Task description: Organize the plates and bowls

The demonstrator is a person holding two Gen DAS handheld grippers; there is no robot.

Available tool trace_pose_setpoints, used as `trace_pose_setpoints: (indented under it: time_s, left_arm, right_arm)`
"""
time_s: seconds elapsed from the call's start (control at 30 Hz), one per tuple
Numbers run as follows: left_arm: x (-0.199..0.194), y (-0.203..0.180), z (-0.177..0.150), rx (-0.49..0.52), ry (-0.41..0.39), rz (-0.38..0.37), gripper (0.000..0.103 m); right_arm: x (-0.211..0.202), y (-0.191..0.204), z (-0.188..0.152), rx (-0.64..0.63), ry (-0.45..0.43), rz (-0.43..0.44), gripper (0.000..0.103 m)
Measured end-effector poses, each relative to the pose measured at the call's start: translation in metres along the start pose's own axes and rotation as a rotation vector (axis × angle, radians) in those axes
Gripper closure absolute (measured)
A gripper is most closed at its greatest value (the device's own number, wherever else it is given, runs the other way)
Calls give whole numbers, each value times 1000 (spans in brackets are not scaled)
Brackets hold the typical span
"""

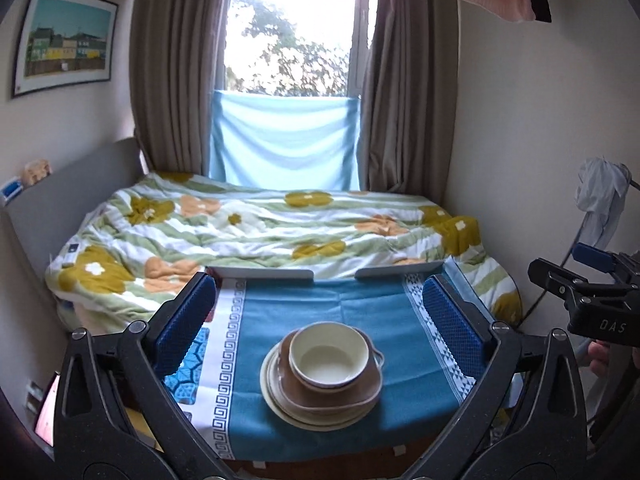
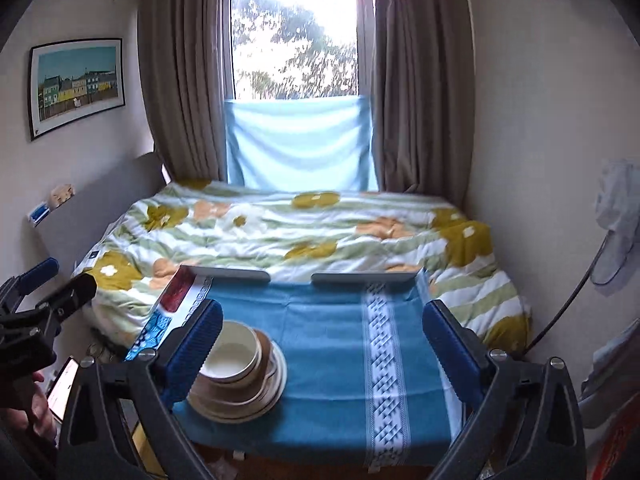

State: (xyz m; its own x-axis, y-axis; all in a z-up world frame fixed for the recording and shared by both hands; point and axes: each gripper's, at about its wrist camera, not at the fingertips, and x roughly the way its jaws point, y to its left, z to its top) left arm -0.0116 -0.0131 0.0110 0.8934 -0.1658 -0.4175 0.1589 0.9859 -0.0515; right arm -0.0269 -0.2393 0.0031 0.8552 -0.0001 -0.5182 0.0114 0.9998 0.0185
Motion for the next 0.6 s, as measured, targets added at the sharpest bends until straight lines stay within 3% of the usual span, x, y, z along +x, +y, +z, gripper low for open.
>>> trace_pose_setpoints:
  time_s: [0.2, 0.6]
  left_arm:
    - [-2, -7, -2, 20, -22, 28, 0]
    - [6, -25, 3, 58, -32, 3, 0]
  right_arm:
    - [-1, 3, -2, 8, -26, -5, 3]
    - [2, -6, 1, 16, -44, -19, 4]
